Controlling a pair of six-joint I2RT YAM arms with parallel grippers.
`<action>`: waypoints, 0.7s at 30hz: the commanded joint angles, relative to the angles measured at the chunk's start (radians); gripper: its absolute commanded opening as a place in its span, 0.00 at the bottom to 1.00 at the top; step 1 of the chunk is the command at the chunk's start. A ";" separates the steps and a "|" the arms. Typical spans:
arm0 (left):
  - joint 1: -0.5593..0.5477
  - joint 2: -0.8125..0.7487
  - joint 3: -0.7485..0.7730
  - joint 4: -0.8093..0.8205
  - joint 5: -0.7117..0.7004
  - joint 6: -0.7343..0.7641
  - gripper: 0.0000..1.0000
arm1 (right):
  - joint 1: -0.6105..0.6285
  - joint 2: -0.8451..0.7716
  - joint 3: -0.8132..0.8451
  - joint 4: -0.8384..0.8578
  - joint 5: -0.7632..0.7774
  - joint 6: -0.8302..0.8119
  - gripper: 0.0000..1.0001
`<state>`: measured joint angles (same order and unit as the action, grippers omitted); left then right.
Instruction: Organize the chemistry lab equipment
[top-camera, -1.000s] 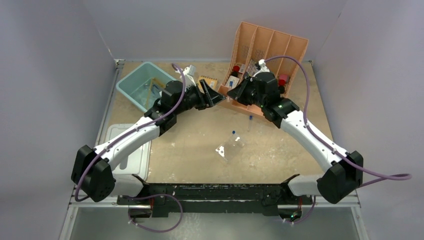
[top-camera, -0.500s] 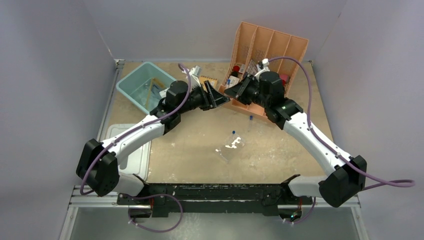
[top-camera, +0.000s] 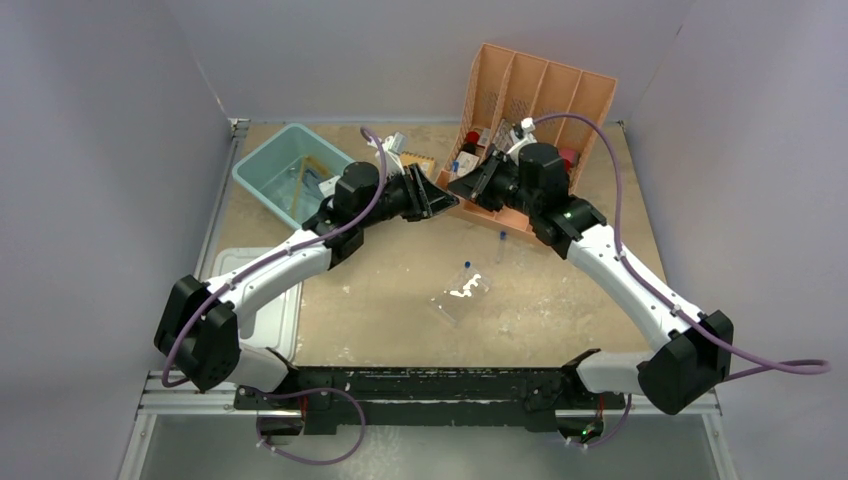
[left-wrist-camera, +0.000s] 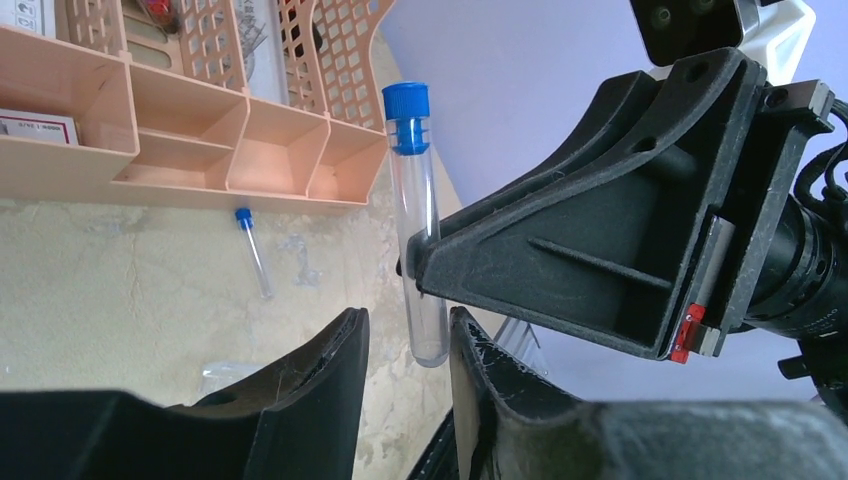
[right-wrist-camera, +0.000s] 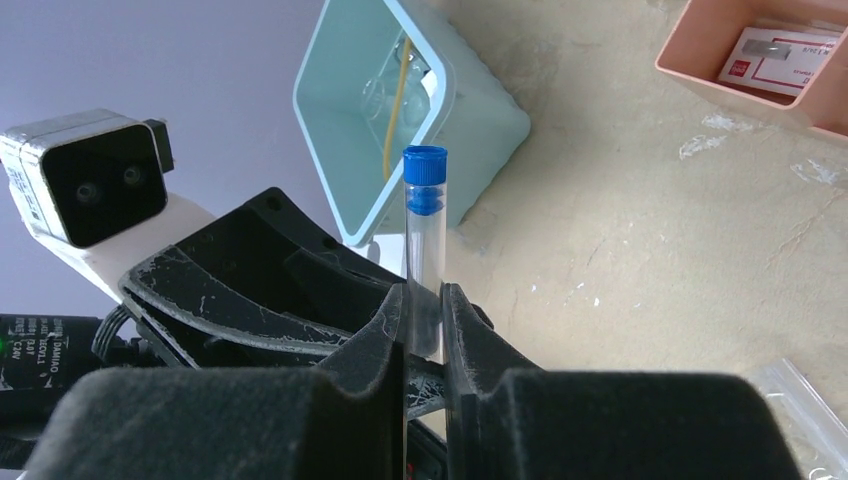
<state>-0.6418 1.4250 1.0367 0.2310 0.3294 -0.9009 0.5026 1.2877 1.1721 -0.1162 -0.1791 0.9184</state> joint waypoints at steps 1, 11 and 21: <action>0.003 -0.009 0.047 0.061 -0.005 0.052 0.32 | -0.003 -0.007 0.022 0.013 -0.038 -0.040 0.12; 0.002 -0.007 0.075 -0.002 0.035 0.232 0.00 | -0.025 0.031 0.124 -0.110 -0.075 -0.128 0.50; 0.005 -0.054 0.082 -0.137 0.177 0.613 0.00 | -0.128 0.156 0.338 -0.405 -0.339 -0.285 0.63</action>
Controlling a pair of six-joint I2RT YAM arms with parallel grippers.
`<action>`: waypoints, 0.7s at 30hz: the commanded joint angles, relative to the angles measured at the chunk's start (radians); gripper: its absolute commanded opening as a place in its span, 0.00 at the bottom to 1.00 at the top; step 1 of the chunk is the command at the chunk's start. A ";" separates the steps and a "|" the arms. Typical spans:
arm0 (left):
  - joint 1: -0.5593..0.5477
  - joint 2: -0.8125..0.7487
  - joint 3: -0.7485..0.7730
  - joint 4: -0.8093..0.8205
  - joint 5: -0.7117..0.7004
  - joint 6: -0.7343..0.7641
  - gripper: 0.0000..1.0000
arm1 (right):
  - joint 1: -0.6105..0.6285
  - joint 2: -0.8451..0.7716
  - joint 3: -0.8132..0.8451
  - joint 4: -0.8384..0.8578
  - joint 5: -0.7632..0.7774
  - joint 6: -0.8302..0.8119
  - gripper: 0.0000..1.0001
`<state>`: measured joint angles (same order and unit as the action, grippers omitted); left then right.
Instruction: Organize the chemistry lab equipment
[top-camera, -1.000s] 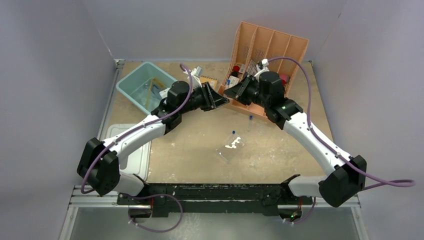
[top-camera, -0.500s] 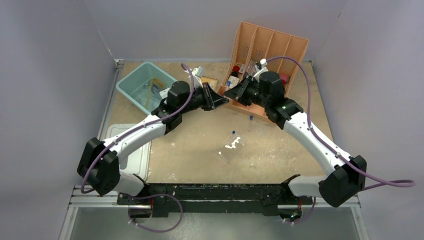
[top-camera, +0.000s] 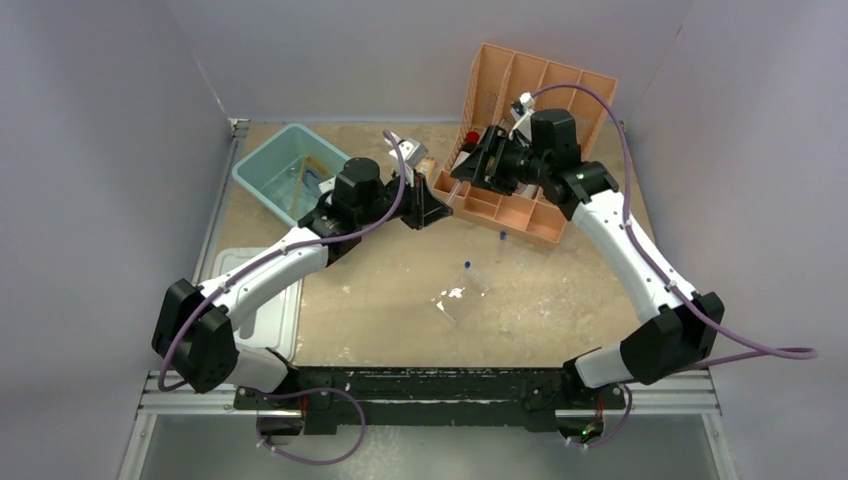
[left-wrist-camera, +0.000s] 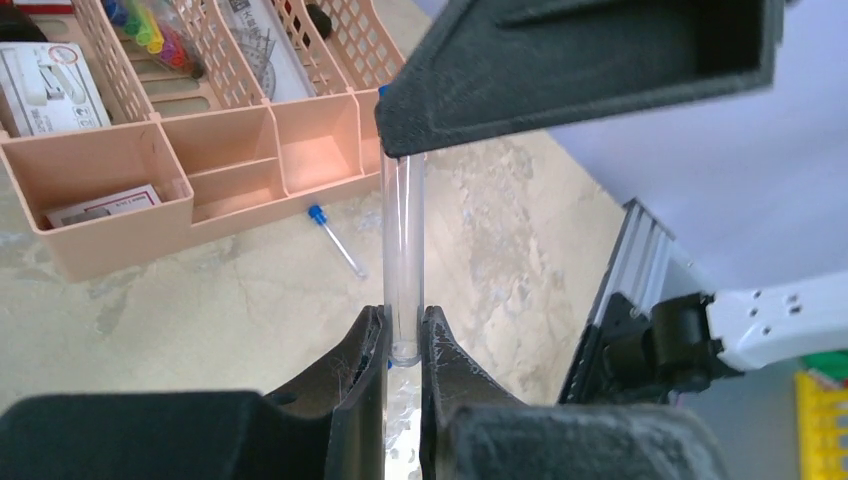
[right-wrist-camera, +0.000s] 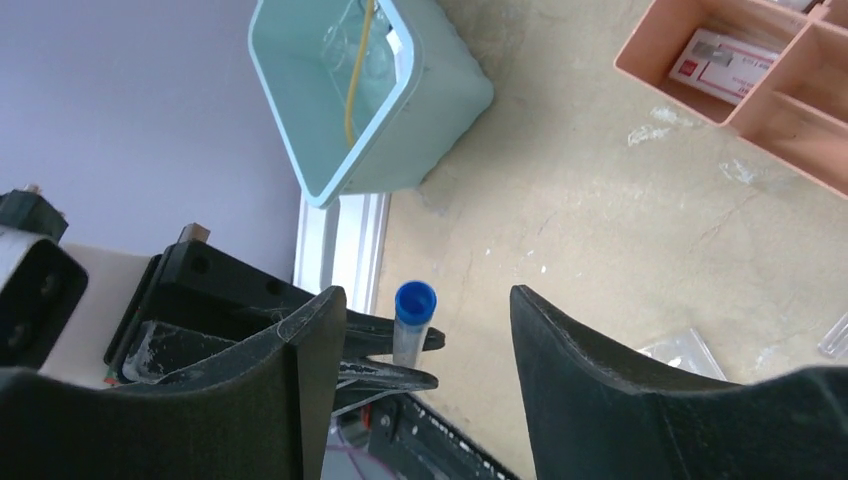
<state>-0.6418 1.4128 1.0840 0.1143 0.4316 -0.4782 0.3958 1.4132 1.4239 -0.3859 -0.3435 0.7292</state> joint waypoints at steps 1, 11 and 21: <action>0.004 -0.041 0.035 -0.022 0.080 0.209 0.00 | -0.025 0.041 0.102 -0.156 -0.199 -0.106 0.60; 0.004 -0.044 0.019 -0.035 0.097 0.300 0.00 | -0.056 0.050 0.112 -0.186 -0.282 -0.102 0.26; 0.006 -0.055 0.007 -0.077 0.105 0.372 0.00 | -0.065 0.057 0.102 -0.180 -0.282 -0.106 0.35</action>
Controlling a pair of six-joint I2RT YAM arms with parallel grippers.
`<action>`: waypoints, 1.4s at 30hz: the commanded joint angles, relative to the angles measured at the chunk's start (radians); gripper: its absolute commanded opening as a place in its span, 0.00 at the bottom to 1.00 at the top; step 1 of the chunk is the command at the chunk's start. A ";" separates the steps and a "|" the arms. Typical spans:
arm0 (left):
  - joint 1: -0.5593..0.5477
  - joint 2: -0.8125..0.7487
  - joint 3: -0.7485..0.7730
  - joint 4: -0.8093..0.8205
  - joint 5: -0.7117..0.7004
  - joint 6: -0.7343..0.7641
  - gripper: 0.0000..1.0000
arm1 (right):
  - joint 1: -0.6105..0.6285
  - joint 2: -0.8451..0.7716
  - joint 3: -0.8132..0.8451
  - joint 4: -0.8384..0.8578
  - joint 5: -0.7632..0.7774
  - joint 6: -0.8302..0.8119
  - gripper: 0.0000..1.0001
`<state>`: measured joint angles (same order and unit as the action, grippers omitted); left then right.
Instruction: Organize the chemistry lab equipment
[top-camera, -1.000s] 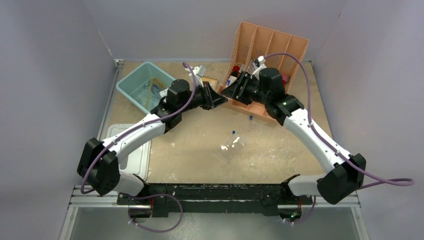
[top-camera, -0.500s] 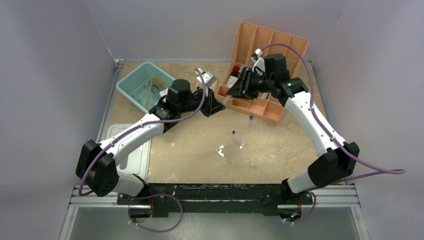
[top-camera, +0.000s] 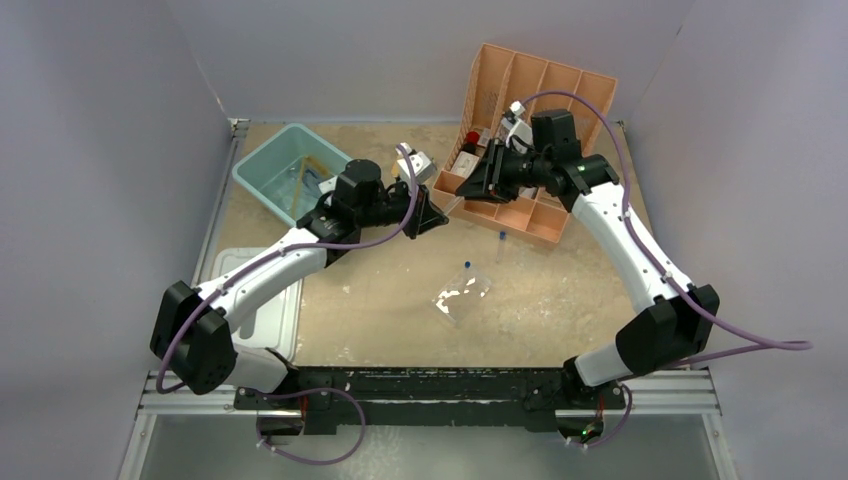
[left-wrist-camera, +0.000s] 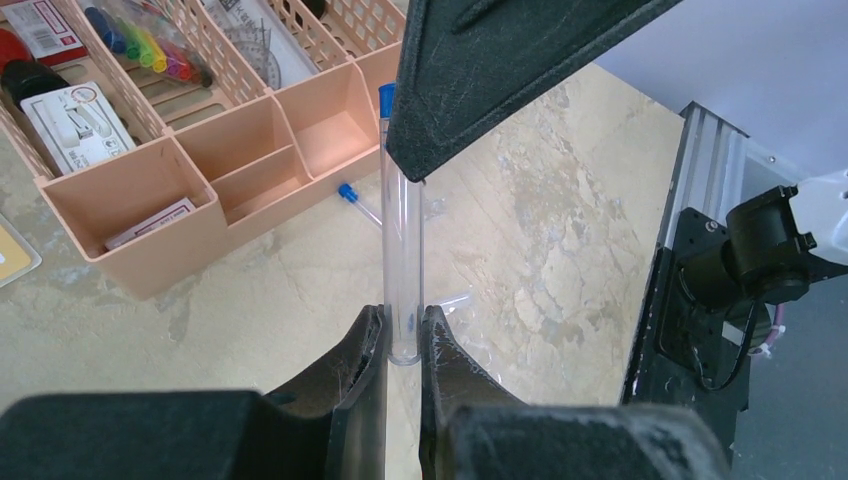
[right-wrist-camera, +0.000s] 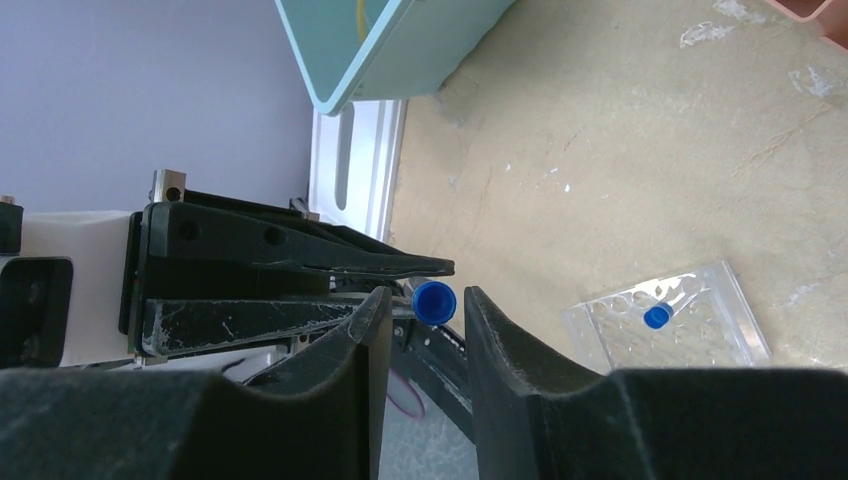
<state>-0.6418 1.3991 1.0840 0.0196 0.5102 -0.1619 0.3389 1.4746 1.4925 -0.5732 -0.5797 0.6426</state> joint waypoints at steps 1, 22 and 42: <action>0.005 -0.042 0.006 0.016 0.028 0.059 0.00 | -0.009 -0.004 0.034 0.009 -0.050 -0.020 0.32; 0.011 -0.073 -0.045 0.004 -0.559 -0.335 0.54 | 0.045 -0.222 -0.210 0.111 0.698 -0.412 0.07; 0.014 -0.061 0.015 -0.133 -0.679 -0.487 0.53 | 0.528 -0.469 -0.787 0.486 1.134 -0.372 0.08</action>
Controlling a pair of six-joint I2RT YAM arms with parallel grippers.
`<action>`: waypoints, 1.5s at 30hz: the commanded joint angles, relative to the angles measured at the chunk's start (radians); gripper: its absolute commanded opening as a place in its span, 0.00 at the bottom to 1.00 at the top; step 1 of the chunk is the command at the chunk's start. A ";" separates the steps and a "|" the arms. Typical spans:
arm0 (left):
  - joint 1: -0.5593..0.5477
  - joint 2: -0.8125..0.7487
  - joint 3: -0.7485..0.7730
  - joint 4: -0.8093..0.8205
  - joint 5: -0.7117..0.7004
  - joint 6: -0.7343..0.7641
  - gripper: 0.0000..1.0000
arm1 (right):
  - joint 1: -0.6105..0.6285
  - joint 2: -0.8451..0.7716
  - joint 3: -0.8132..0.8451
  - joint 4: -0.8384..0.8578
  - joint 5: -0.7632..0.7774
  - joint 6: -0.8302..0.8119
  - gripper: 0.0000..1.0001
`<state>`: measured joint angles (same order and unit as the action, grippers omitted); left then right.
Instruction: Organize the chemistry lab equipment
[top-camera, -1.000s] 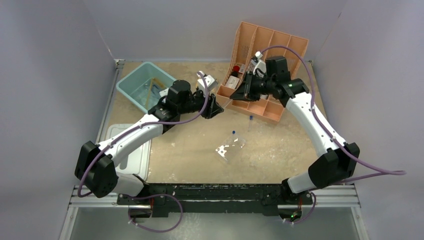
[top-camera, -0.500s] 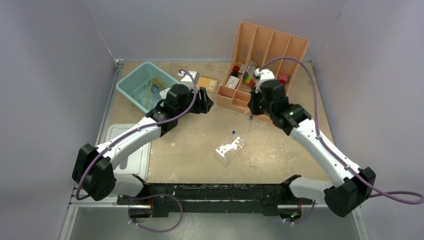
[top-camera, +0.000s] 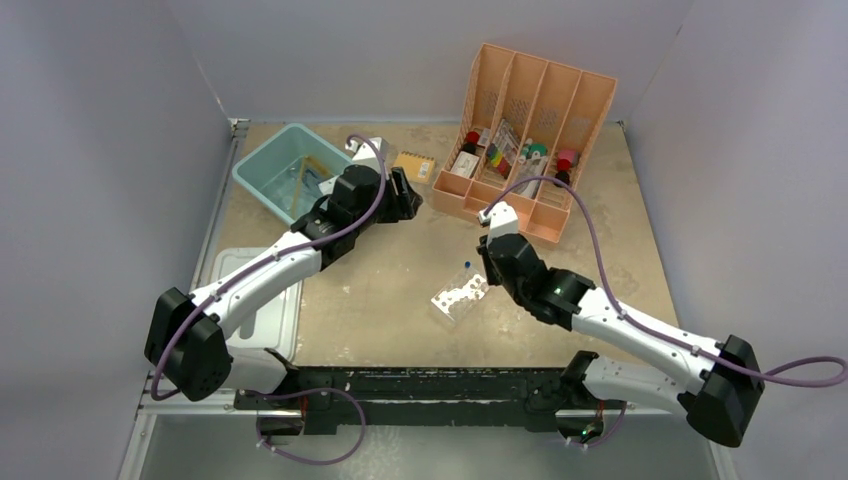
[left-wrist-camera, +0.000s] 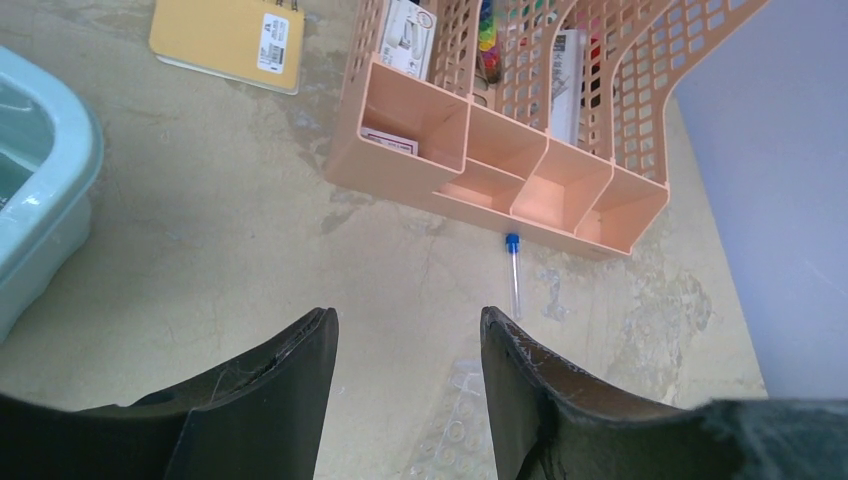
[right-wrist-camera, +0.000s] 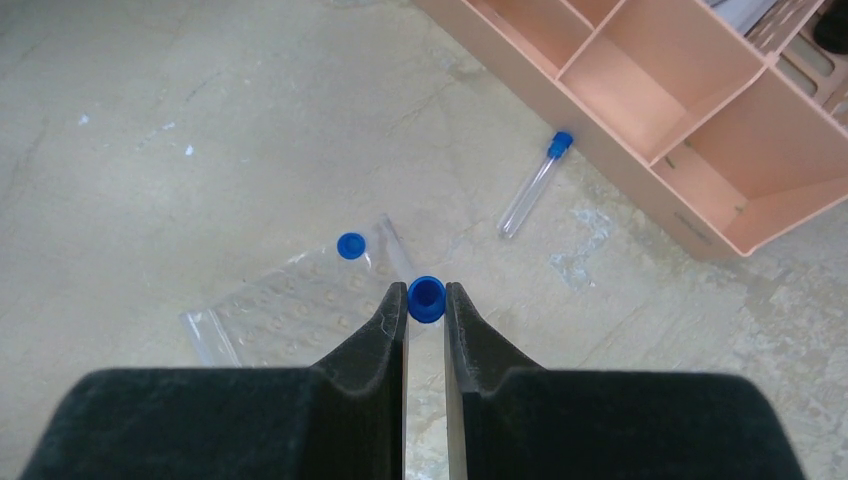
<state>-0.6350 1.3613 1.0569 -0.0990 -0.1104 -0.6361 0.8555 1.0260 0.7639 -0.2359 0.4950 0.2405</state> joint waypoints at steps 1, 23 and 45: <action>0.007 -0.026 0.041 -0.021 -0.065 -0.014 0.53 | 0.010 -0.013 -0.068 0.160 0.054 0.037 0.08; 0.008 -0.049 0.032 -0.022 -0.110 -0.009 0.53 | 0.017 0.080 -0.140 0.275 -0.048 0.102 0.08; 0.009 -0.051 0.011 0.004 -0.108 -0.005 0.53 | 0.017 0.159 -0.135 0.260 -0.063 0.055 0.13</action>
<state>-0.6350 1.3266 1.0565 -0.1356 -0.2131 -0.6434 0.8688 1.1847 0.6281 -0.0013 0.4438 0.3115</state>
